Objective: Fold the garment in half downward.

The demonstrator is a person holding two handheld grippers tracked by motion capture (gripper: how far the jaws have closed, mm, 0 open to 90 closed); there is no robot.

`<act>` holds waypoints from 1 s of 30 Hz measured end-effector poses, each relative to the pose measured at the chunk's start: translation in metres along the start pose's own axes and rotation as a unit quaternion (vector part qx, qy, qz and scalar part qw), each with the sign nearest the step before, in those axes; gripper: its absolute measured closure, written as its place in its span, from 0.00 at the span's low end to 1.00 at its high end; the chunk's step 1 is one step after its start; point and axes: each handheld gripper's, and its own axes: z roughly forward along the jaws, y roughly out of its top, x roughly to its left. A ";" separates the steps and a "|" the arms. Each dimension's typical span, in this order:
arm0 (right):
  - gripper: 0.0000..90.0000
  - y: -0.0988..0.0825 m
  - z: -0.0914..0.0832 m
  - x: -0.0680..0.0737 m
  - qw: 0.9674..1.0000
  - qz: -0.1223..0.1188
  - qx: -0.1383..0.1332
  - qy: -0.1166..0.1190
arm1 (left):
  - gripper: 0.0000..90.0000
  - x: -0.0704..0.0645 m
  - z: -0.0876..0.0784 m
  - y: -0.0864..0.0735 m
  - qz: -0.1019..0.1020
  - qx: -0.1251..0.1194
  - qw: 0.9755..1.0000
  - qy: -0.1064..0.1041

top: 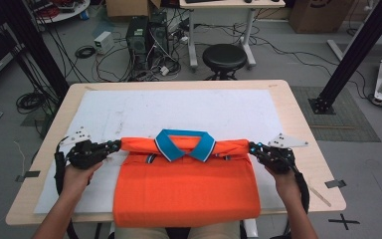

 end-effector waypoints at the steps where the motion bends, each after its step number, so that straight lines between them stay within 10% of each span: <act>1: 1.00 -0.003 -0.002 0.000 1.000 0.000 0.004 0.003 | 0.98 -0.001 -0.001 -0.003 0.002 0.006 1.000 -0.004; 24: 0.99 -0.047 -0.025 0.018 0.994 -0.012 0.090 0.063 | 0.98 -0.024 -0.020 -0.051 0.021 0.102 0.992 -0.069; 27: 0.70 -0.043 -0.024 0.015 0.996 0.004 0.072 0.051 | 0.61 -0.019 -0.017 -0.042 -0.004 0.083 0.996 -0.034; 30: 0.60 -0.032 -0.029 0.010 0.999 0.021 0.025 0.036 | 0.49 -0.009 -0.015 -0.027 -0.024 0.043 0.999 -0.014</act>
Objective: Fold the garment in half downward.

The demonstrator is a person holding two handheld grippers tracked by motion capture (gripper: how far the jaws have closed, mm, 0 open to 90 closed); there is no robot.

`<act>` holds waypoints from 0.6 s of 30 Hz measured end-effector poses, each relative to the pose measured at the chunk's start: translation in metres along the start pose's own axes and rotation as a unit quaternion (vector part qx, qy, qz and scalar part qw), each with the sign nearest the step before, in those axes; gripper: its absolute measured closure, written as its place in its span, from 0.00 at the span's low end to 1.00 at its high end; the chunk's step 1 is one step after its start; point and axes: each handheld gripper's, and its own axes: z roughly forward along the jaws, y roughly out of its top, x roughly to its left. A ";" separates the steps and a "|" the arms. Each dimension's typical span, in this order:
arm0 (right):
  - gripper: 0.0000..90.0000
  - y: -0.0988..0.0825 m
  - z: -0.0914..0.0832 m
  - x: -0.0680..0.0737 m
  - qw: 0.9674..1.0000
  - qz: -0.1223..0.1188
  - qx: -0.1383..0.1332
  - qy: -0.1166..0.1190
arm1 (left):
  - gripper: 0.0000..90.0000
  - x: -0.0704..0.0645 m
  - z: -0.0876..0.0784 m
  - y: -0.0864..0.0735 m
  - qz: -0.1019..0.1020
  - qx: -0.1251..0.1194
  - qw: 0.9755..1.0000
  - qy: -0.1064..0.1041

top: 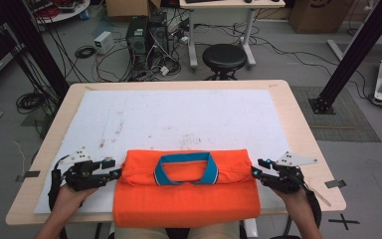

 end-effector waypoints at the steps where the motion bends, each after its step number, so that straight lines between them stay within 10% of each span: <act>1: 0.58 0.004 -0.001 -0.002 1.000 0.002 -0.008 -0.007 | 0.45 0.004 0.002 0.005 -0.005 -0.010 1.000 0.004; 11: 0.43 0.031 0.045 -0.037 0.996 0.074 0.026 -0.030 | 0.35 0.034 0.049 0.036 -0.061 0.036 0.997 -0.009; 18: 0.55 0.037 0.071 -0.042 0.995 0.065 0.082 0.000 | 0.52 0.030 0.073 0.036 -0.015 0.099 0.995 -0.009</act>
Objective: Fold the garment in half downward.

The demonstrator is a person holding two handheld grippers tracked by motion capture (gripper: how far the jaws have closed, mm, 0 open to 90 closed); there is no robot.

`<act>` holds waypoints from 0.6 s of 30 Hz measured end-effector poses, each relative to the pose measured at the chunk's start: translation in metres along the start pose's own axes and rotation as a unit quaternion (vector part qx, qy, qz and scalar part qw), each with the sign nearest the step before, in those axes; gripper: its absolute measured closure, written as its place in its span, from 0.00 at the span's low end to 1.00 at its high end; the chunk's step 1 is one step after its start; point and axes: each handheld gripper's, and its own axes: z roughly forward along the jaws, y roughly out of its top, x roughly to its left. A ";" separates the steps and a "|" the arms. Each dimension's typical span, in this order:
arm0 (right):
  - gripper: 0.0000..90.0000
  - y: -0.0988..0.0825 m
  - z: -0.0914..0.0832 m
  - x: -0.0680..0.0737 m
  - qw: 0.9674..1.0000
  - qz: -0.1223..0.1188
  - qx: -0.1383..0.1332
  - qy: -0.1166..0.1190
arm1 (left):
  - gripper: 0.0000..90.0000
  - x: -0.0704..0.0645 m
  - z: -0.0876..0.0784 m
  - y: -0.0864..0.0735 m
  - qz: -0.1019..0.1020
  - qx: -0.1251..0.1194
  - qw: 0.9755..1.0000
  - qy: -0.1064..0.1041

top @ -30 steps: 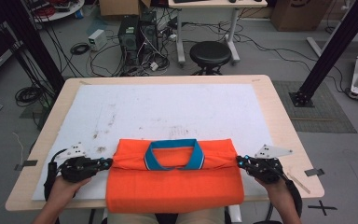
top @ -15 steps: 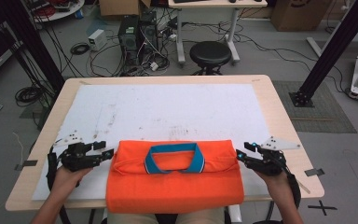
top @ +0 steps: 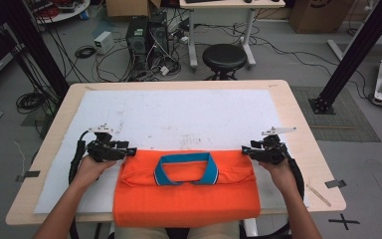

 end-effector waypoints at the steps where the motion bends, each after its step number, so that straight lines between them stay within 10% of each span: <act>1: 0.56 0.000 0.002 0.000 1.000 -0.003 0.006 0.009 | 0.56 -0.001 0.001 -0.001 0.004 0.009 1.000 -0.001; 9: 0.86 -0.006 0.012 0.007 0.999 -0.003 0.035 0.019 | 0.86 -0.002 0.004 -0.012 0.002 0.003 1.000 0.004; 18: 0.94 0.016 0.005 0.006 0.999 -0.033 0.005 -0.023 | 0.90 0.002 -0.005 0.011 -0.003 -0.061 0.997 0.045</act>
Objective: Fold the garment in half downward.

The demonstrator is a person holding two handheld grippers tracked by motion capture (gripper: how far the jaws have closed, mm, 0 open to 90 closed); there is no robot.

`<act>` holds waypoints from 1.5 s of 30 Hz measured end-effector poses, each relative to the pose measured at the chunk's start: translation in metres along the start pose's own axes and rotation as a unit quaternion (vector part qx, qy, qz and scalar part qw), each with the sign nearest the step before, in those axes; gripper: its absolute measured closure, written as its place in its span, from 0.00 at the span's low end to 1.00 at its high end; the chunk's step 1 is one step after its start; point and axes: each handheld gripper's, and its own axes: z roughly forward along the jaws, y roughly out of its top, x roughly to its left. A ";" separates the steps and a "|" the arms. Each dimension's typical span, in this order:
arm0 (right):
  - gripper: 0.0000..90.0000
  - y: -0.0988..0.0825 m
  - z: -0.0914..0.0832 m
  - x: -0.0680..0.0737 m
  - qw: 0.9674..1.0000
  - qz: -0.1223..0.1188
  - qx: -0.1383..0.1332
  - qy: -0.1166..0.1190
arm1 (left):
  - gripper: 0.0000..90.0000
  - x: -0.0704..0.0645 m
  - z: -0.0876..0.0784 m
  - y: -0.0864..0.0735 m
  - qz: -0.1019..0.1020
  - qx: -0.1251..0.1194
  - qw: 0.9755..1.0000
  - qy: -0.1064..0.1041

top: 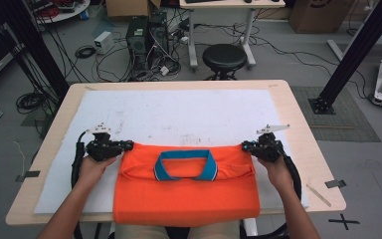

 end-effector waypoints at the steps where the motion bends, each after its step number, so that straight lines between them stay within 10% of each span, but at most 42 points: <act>1: 0.94 0.007 0.001 -0.001 1.000 -0.003 -0.008 -0.009 | 0.90 0.002 0.001 0.006 -0.007 -0.008 1.000 0.004; 14: 0.94 0.075 0.037 -0.029 0.997 0.018 -0.047 -0.066 | 0.90 0.040 0.025 0.053 -0.046 -0.061 0.996 0.049; 24: 0.93 0.071 0.066 -0.033 0.994 0.054 -0.034 -0.088 | 0.82 0.040 0.045 0.043 -0.063 -0.066 0.992 0.085; 37: 0.57 0.066 0.043 -0.020 0.994 0.053 -0.076 -0.058 | 0.50 0.016 0.038 0.027 -0.052 -0.047 0.997 0.020; 45: 0.55 0.056 0.051 0.004 0.997 0.042 -0.043 0.043 | 0.50 0.003 0.038 0.014 -0.025 -0.038 0.999 0.000</act>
